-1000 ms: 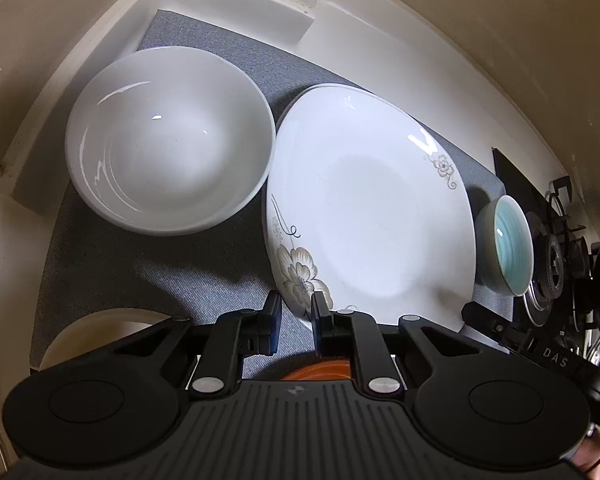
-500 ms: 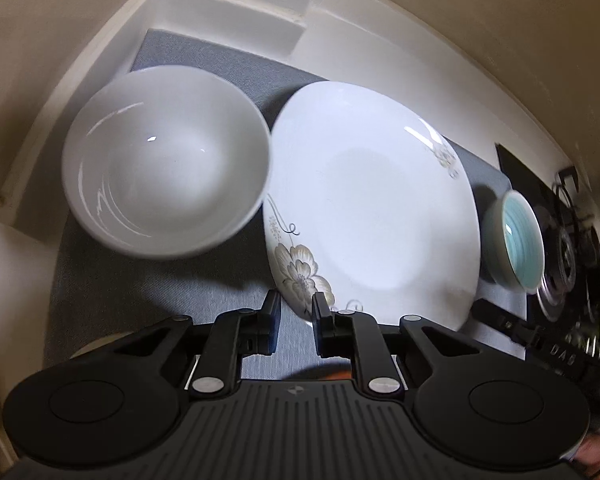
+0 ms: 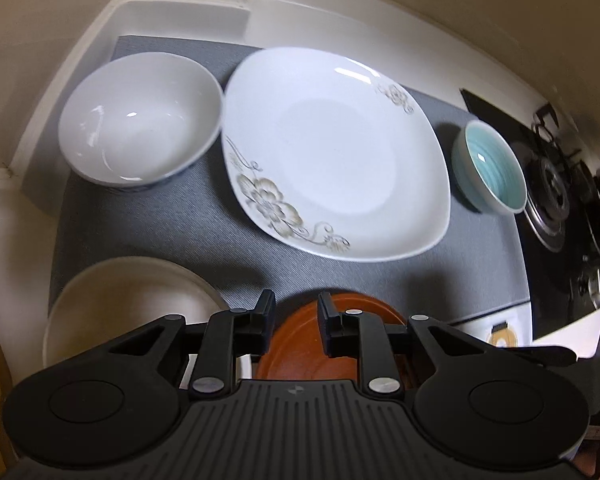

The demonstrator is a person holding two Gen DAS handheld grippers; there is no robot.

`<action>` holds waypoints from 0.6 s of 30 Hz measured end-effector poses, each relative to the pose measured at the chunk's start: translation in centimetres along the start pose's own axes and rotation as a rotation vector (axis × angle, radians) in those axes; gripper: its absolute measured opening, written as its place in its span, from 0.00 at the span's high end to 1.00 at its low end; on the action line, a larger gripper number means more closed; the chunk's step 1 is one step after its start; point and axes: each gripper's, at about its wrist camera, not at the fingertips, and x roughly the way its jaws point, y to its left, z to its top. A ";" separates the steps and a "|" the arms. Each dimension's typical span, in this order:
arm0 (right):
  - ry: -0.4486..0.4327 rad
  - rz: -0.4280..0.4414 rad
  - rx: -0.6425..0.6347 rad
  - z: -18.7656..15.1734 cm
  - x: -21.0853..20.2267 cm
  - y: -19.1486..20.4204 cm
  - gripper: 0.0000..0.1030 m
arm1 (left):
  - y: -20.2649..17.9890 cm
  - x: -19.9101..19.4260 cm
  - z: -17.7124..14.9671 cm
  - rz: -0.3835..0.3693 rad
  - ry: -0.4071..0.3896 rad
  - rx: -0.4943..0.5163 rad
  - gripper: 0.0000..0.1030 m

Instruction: Organize plates and bowls

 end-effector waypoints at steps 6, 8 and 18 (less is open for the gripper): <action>-0.086 -0.140 0.030 0.6 -2.2 -2.6 0.95 | -1.7 1.0 -0.3 -0.001 0.038 0.052 0.68; -0.109 -0.154 0.060 0.7 -3.1 -3.7 0.95 | -2.4 1.6 -0.6 -0.009 0.065 0.072 0.58; -0.121 -0.114 0.134 -0.6 -4.0 -5.5 0.88 | -4.6 5.0 -1.6 0.022 0.147 0.142 0.51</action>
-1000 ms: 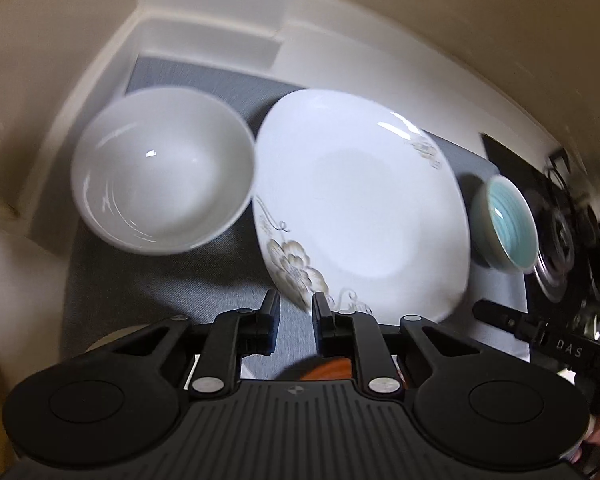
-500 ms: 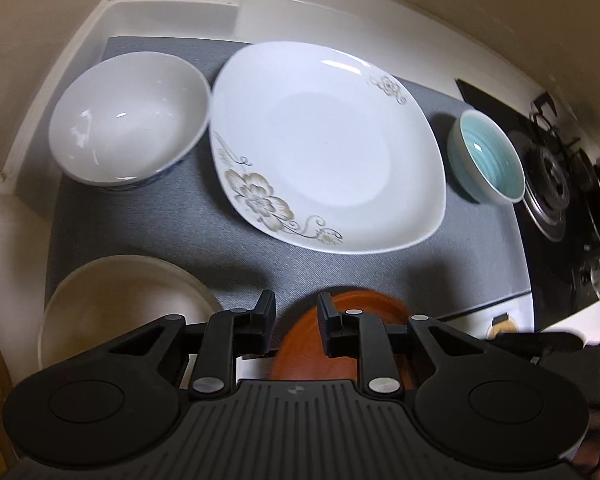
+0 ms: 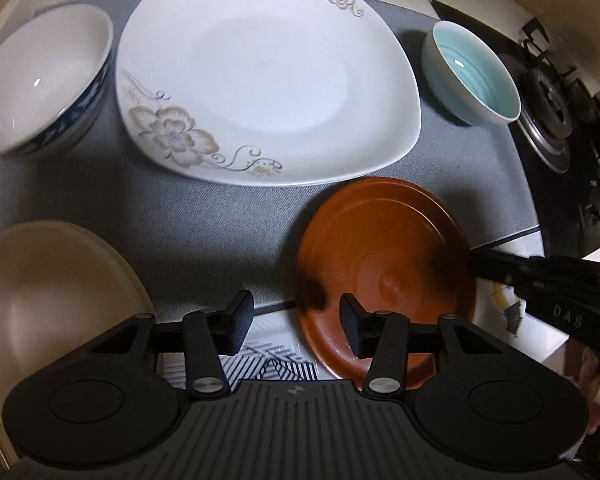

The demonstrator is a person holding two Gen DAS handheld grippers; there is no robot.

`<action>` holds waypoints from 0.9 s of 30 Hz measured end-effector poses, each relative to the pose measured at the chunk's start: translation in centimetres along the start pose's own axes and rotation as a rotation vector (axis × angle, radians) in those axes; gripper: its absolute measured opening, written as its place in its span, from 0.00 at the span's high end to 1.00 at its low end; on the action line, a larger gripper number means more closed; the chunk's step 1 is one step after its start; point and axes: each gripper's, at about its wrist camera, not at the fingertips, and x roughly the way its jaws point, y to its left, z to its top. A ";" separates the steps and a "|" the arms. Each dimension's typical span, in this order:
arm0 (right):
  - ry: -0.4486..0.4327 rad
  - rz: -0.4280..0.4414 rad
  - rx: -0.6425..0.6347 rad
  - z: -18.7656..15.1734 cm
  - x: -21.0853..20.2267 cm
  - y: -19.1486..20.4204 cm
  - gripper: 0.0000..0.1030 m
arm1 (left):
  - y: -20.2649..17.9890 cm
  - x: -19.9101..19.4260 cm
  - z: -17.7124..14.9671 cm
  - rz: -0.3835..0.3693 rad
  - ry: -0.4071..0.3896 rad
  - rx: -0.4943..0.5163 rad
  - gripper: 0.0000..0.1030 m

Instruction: Organize plates and bowls

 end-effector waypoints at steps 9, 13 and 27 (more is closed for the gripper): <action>0.025 0.014 -0.014 -1.0 0.9 0.7 0.82 | -0.3 0.6 -0.6 -0.004 0.021 -0.006 0.84; 0.027 0.014 -0.025 -1.1 1.0 0.8 0.83 | -0.4 0.4 -0.7 0.001 0.020 -0.005 0.85; 0.007 0.020 -0.072 -0.9 -2.0 3.6 0.83 | -1.0 -5.0 -1.2 0.034 -0.060 0.032 0.87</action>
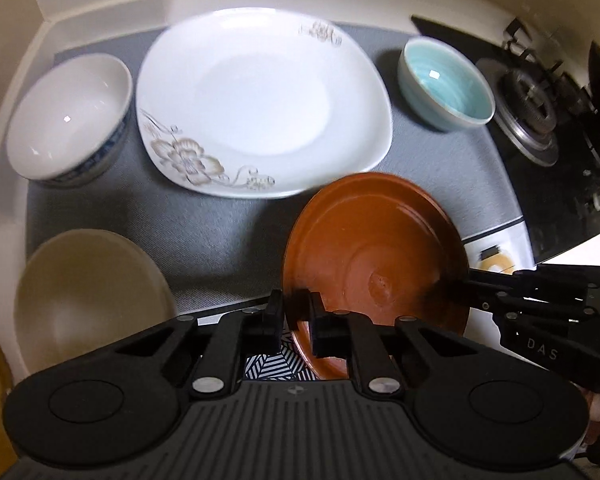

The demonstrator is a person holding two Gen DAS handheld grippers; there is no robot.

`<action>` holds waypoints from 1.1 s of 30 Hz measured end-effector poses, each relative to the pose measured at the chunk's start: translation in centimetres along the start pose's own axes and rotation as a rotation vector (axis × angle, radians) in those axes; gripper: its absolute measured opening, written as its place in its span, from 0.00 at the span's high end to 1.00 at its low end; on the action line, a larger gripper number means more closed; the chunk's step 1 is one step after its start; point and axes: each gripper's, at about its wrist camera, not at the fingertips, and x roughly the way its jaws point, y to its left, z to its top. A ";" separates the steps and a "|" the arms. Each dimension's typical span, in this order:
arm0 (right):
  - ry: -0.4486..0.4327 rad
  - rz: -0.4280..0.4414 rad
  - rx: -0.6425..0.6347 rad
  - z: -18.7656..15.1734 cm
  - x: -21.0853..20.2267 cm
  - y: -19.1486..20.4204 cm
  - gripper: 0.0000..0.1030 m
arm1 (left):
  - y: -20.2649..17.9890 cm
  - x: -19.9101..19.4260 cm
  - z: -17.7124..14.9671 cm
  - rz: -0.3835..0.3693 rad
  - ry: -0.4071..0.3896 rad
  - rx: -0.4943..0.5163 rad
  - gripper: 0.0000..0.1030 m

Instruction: Organize plates and bowls

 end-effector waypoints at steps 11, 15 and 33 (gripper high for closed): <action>-0.070 0.033 0.023 3.0 -3.1 1.4 0.83 | 0.6 -4.0 1.3 -0.001 -0.070 -0.073 0.87; -0.109 0.053 0.031 5.1 -5.3 2.3 0.83 | 1.8 -6.3 2.3 -0.029 -0.096 -0.130 0.87; -0.292 0.134 0.024 16.4 -6.2 3.9 0.83 | 4.6 -10.0 10.5 -0.029 -0.231 -0.210 0.87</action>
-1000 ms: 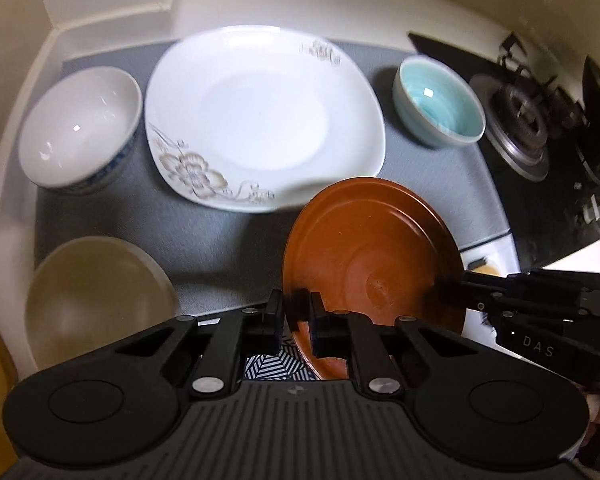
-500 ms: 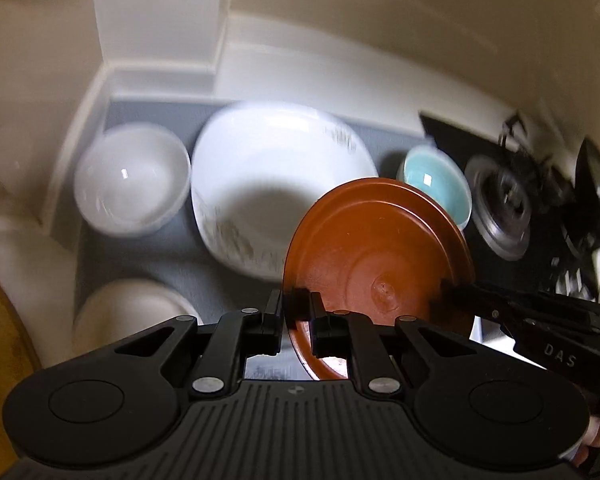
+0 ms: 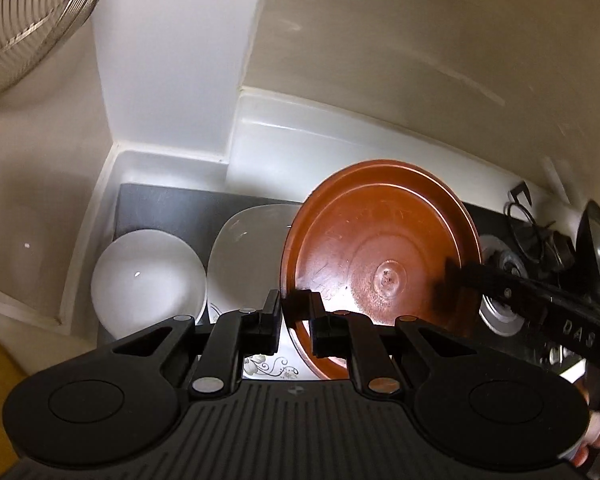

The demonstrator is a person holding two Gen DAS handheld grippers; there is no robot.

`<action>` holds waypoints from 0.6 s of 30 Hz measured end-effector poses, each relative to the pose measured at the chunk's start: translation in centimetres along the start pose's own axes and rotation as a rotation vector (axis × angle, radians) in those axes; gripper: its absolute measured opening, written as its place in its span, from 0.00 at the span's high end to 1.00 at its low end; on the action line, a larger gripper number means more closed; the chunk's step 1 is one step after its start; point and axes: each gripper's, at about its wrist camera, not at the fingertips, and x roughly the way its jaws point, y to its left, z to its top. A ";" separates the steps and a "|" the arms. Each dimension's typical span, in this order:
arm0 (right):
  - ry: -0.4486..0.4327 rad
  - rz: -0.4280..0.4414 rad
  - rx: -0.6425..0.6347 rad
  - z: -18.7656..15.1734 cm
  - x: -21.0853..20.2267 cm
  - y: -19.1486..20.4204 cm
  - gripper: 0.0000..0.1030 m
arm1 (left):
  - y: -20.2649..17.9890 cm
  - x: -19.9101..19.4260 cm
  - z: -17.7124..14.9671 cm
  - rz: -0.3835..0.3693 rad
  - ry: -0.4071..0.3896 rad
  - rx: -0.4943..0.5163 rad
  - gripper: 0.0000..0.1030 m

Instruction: Organize plates and bowls

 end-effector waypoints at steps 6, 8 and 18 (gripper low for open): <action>0.037 -0.011 -0.001 -0.2 2.6 0.1 0.83 | 1.3 1.4 0.8 0.017 0.008 -0.068 0.86; 0.050 -0.030 -0.012 -0.5 3.4 0.2 0.83 | 1.5 2.2 0.8 0.023 0.011 -0.078 0.86; 0.106 -0.063 0.019 -2.6 7.4 -2.1 0.83 | 1.8 7.9 0.3 0.080 0.094 -0.075 0.84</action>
